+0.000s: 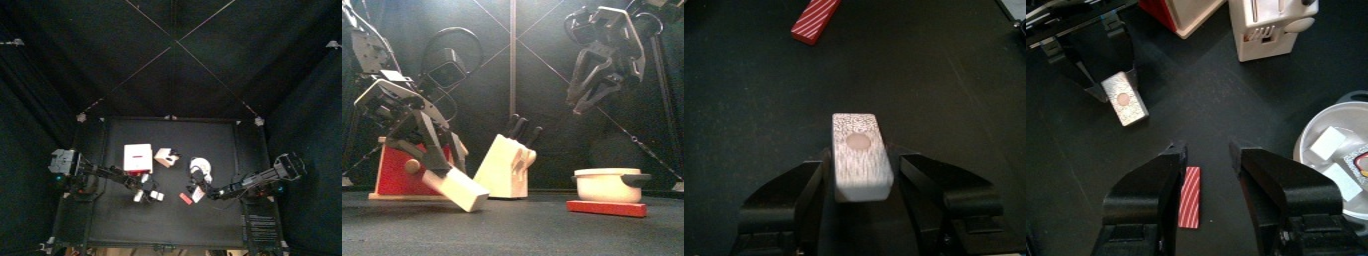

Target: Put rice on board

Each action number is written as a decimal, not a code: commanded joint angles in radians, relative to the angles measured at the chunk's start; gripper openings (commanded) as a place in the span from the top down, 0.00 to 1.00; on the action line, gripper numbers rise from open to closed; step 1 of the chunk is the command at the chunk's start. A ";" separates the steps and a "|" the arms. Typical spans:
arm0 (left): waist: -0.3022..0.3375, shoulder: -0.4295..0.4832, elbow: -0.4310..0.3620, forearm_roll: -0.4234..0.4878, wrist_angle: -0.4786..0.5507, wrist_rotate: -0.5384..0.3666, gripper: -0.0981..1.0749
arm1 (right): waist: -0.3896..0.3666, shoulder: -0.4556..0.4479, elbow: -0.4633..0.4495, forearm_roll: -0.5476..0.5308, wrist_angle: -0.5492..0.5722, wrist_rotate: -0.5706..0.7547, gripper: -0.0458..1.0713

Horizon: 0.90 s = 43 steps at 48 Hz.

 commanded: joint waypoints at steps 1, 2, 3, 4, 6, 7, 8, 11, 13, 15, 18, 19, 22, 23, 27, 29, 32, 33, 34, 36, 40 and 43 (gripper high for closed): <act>0.002 -0.011 -0.012 -0.006 0.000 0.003 0.18 | -0.003 -0.012 -0.012 -0.003 0.000 0.003 0.28; 0.002 -0.011 -0.012 -0.006 0.000 0.003 0.18 | -0.005 -0.012 -0.012 -0.003 0.000 0.003 0.28; 0.002 -0.011 -0.014 -0.008 0.000 0.003 0.18 | -0.003 -0.012 -0.012 -0.003 0.002 0.003 0.28; 0.002 -0.011 -0.014 -0.006 0.002 0.003 0.18 | -0.003 -0.012 -0.012 -0.003 0.002 0.003 0.28; 0.002 -0.012 -0.014 -0.008 0.000 0.003 0.18 | -0.003 -0.012 -0.012 -0.003 0.000 0.003 0.28; 0.002 -0.014 -0.014 -0.008 0.002 0.003 0.18 | -0.005 -0.012 -0.012 -0.003 0.000 0.002 0.28; 0.002 -0.014 -0.015 -0.008 0.002 0.003 0.18 | -0.003 -0.012 -0.012 -0.003 0.002 0.003 0.28; 0.002 -0.017 -0.018 -0.008 0.002 0.003 0.18 | -0.003 -0.012 -0.011 -0.003 0.000 0.003 0.28; 0.002 -0.018 -0.020 -0.008 0.000 0.003 0.18 | -0.003 -0.012 -0.011 -0.003 0.000 0.003 0.28; 0.002 -0.020 -0.021 -0.008 0.002 0.003 0.18 | -0.005 -0.012 -0.011 0.000 0.000 0.002 0.28; 0.002 -0.020 -0.023 -0.008 0.002 0.005 0.18 | -0.003 -0.012 -0.011 0.002 0.002 0.002 0.28; 0.002 -0.018 -0.023 -0.008 0.002 0.005 0.18 | -0.003 -0.012 -0.011 0.000 0.000 0.002 0.28; 0.002 -0.020 -0.023 -0.008 0.003 0.005 0.18 | -0.003 -0.012 -0.011 0.000 0.000 0.002 0.28; 0.002 -0.020 -0.023 -0.008 0.005 0.005 0.18 | -0.003 -0.012 -0.011 0.002 0.000 0.002 0.28; 0.003 -0.020 -0.023 -0.008 0.008 0.005 0.18 | -0.003 -0.012 -0.011 0.002 0.000 0.002 0.28; 0.003 -0.020 -0.025 -0.009 0.014 0.003 0.18 | -0.003 -0.012 -0.011 0.002 0.000 0.002 0.28; 0.003 -0.020 -0.026 -0.009 0.021 0.003 0.18 | -0.003 -0.011 -0.011 0.002 0.000 0.002 0.28; 0.003 -0.020 -0.026 -0.009 0.023 0.003 0.18 | -0.003 -0.011 -0.011 0.002 0.002 0.002 0.28; 0.003 -0.018 -0.028 -0.009 0.025 0.003 0.18 | -0.003 -0.011 -0.011 0.002 0.002 0.002 0.28; 0.003 -0.020 -0.028 -0.009 0.028 0.003 0.18 | -0.003 -0.011 -0.011 0.002 0.000 0.003 0.28; 0.003 -0.020 -0.031 -0.009 0.028 0.003 0.18 | -0.003 -0.009 -0.011 0.002 0.000 0.002 0.28; 0.003 -0.020 -0.031 -0.009 0.028 0.003 0.18 | -0.003 -0.008 -0.012 0.002 0.000 0.002 0.28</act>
